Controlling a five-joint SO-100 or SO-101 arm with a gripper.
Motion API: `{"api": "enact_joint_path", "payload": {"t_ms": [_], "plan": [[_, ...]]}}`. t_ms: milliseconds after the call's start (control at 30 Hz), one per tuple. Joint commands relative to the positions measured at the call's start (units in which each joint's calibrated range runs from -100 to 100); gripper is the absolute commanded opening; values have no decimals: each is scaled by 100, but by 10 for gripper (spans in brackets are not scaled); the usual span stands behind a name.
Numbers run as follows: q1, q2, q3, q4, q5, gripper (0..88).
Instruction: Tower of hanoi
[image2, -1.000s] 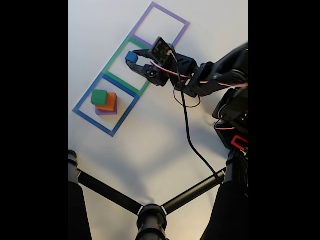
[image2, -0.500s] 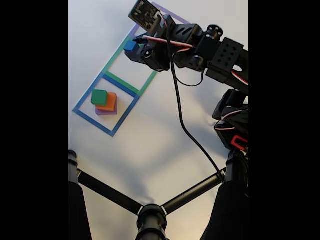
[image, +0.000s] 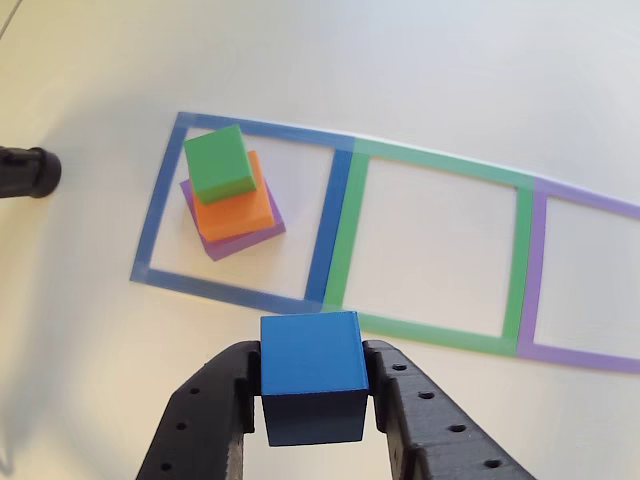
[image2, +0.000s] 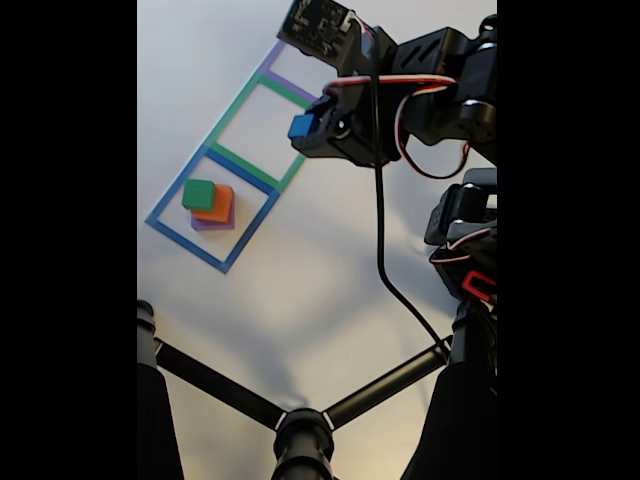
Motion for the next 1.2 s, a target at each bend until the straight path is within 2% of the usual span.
{"api": "enact_joint_path", "payload": {"t_ms": [0, 200, 300, 433, 667, 1167], "plan": [[-295, -295, -435, 337, -194, 13], [-523, -327, -244, 175, -66, 12], [-493, -415, 537, -691, 320, 12], [-310, -607, 2091, -2415, 1056, 11], [-318, -503, 4072, -5191, 1056, 11], [-729, 1067, 4763, -8105, 1056, 17]]}}
